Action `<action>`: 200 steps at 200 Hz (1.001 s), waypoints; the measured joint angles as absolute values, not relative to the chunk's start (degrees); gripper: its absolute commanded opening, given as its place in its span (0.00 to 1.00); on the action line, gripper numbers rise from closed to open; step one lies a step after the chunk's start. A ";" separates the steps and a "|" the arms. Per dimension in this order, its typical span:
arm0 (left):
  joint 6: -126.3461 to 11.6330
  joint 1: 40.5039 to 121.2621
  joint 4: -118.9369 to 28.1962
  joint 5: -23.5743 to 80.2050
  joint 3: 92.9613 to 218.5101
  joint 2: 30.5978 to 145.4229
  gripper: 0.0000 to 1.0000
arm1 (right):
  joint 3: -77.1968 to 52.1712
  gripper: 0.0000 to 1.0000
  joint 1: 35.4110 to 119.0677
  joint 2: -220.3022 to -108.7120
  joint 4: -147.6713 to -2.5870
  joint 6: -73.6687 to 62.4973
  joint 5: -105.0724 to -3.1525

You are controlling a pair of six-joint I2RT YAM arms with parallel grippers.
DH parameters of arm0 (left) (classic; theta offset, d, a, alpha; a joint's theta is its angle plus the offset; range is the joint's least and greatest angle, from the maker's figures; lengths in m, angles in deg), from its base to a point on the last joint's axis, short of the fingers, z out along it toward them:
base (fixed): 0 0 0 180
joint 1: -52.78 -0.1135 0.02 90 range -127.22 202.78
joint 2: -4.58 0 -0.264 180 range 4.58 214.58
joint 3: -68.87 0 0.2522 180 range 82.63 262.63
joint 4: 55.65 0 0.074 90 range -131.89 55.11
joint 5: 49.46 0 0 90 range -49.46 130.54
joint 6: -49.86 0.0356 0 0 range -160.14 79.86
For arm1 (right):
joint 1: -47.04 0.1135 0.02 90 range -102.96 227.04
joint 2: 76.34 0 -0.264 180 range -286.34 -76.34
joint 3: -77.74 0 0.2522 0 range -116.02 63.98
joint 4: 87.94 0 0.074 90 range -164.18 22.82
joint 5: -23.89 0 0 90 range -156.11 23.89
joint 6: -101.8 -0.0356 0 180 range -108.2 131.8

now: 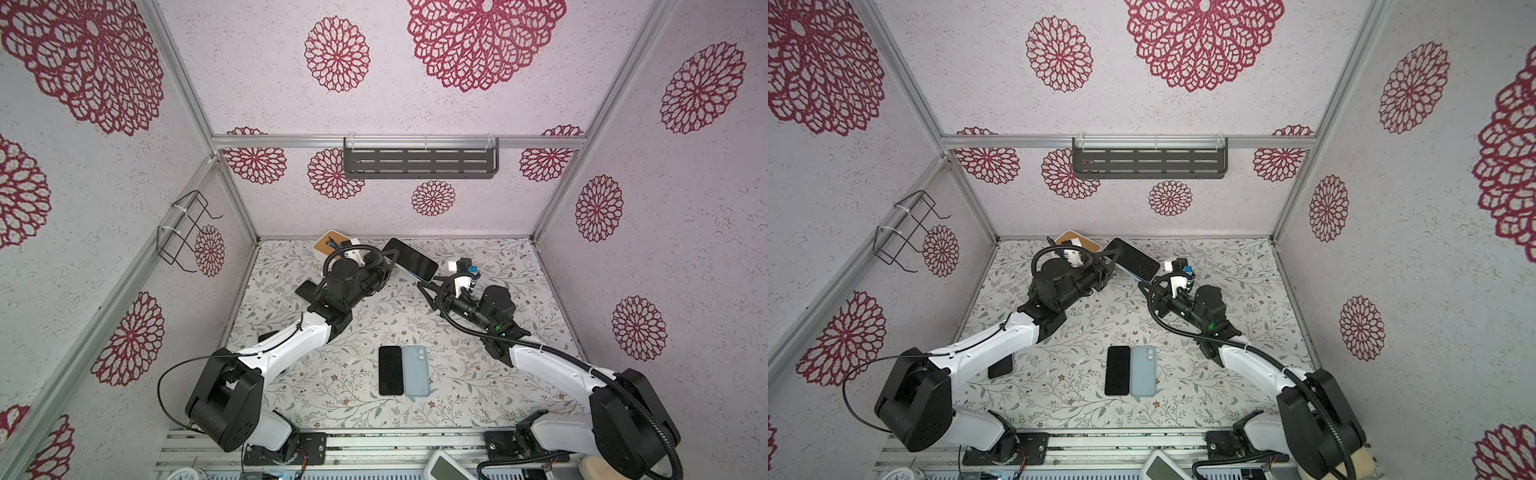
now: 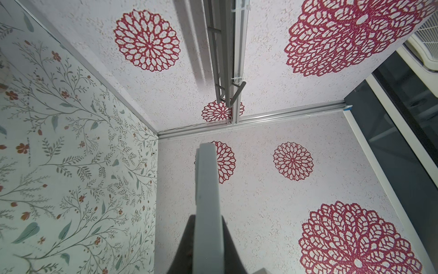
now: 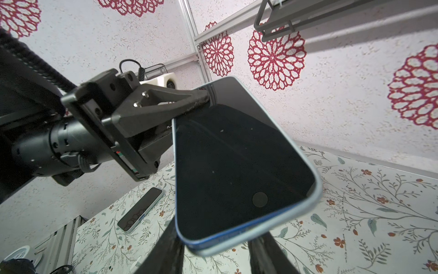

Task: Take the phone out of the phone case
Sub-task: Remove the phone case from the phone.

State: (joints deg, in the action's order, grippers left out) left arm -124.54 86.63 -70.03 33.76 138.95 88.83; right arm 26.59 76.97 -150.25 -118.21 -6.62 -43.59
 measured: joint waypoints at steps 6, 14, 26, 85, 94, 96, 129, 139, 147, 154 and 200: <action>-124.65 86.94 -70.03 33.71 138.97 88.81 0.00 | 26.59 0.44 77.04 -150.54 -118.17 -6.62 -43.74; -124.78 87.29 -70.05 33.54 138.95 88.70 0.00 | 26.59 0.44 77.10 -150.93 -118.03 -6.59 -44.05; -125.41 87.77 -70.05 32.80 138.95 88.26 0.00 | 26.59 0.44 77.10 -151.63 -117.38 -6.70 -45.49; -124.76 84.01 -67.91 19.53 138.84 78.80 0.00 | 32.51 0.66 72.80 -149.09 -116.59 -8.17 -47.81; -123.62 80.27 -66.23 16.64 138.99 77.40 0.00 | 33.85 0.67 72.49 -147.39 -116.48 -8.08 -45.34; -123.03 79.29 -65.68 15.86 139.12 77.14 0.00 | 34.13 0.68 72.40 -146.97 -116.42 -8.12 -44.57; -111.07 65.95 -51.58 2.17 145.22 76.63 0.00 | 36.75 0.76 68.75 -140.72 -117.25 -9.81 -32.97; -105.13 63.46 -45.44 -1.96 147.69 76.63 0.00 | 36.51 0.76 67.68 -139.50 -117.40 -10.48 -29.60; -99.60 62.08 -39.54 -5.58 150.16 76.83 0.00 | 35.95 0.77 67.18 -139.19 -117.38 -10.90 -27.46; -94.72 61.45 -34.47 -8.08 152.32 77.14 0.00 | 35.01 0.77 67.05 -139.39 -117.60 -11.73 -25.10; -67.75 62.32 -6.88 -17.23 166.46 80.70 0.00 | 27.29 0.76 71.44 -145.66 -117.44 -14.75 -15.00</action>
